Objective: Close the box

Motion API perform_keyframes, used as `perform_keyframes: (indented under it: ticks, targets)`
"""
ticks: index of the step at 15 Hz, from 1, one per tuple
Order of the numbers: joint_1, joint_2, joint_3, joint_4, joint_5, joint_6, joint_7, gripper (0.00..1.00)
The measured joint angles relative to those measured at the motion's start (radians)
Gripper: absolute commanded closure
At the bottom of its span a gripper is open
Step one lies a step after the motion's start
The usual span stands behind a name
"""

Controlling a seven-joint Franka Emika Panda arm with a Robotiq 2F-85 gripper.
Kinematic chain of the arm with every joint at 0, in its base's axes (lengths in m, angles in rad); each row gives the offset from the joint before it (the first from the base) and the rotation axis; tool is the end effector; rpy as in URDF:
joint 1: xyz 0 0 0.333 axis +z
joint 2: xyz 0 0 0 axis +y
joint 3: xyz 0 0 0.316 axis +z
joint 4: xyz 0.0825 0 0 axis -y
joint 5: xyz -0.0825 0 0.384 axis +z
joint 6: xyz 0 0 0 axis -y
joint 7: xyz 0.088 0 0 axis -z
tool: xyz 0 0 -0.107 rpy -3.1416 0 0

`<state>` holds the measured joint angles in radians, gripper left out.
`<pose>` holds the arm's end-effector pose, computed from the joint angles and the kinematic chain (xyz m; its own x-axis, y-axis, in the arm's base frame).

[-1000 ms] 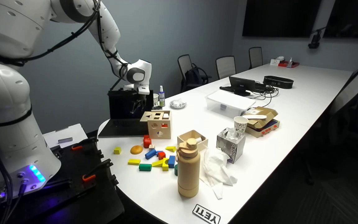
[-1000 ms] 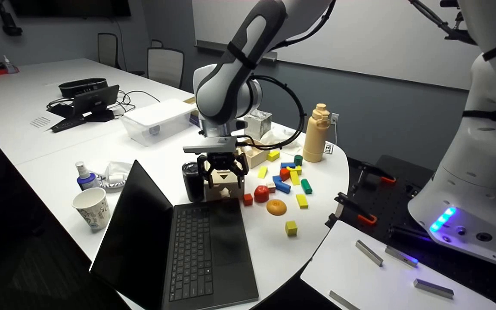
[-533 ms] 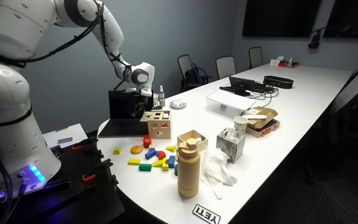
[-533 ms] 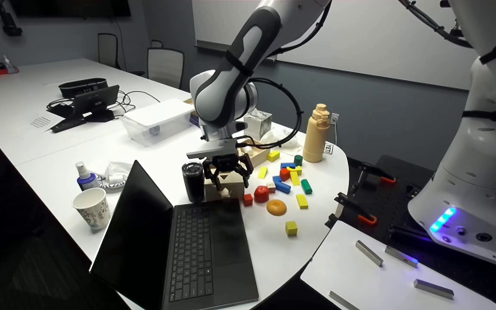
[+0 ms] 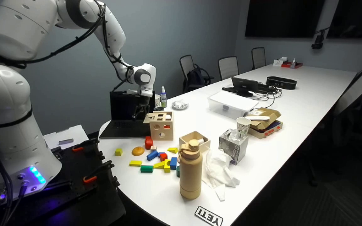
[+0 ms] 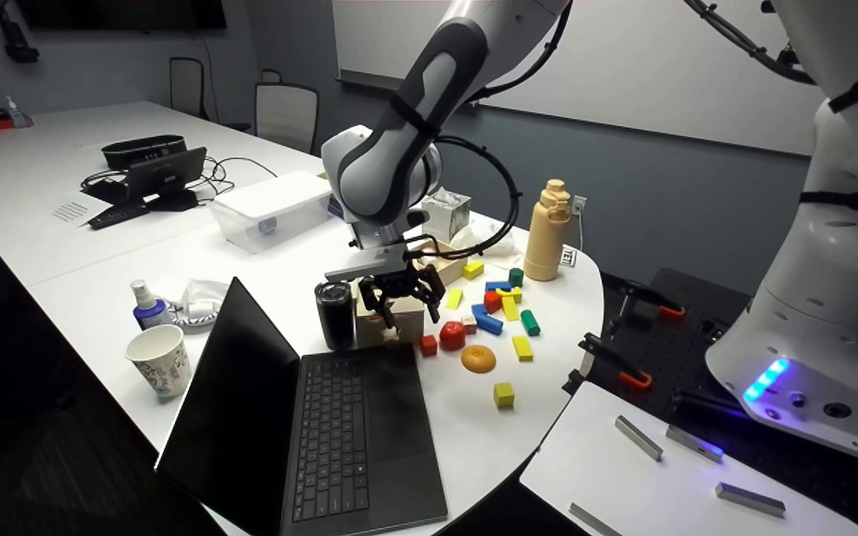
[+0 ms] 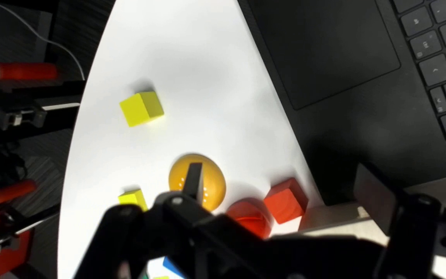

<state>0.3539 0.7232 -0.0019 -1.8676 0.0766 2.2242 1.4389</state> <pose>0.5494 0.2043 0.0999 0.3977 -0.9135 -0.0857 -0.8460 -0.4013 0.3511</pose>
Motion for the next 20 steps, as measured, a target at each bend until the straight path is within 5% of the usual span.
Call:
perform_keyframes:
  ticks: [11, 20]
  targets:
    - [-0.001, 0.0, -0.025, 0.028, -0.125, -0.081, 0.119, 0.0]
    - [-0.011, 0.003, -0.022, 0.062, -0.156, -0.058, 0.074, 0.0]
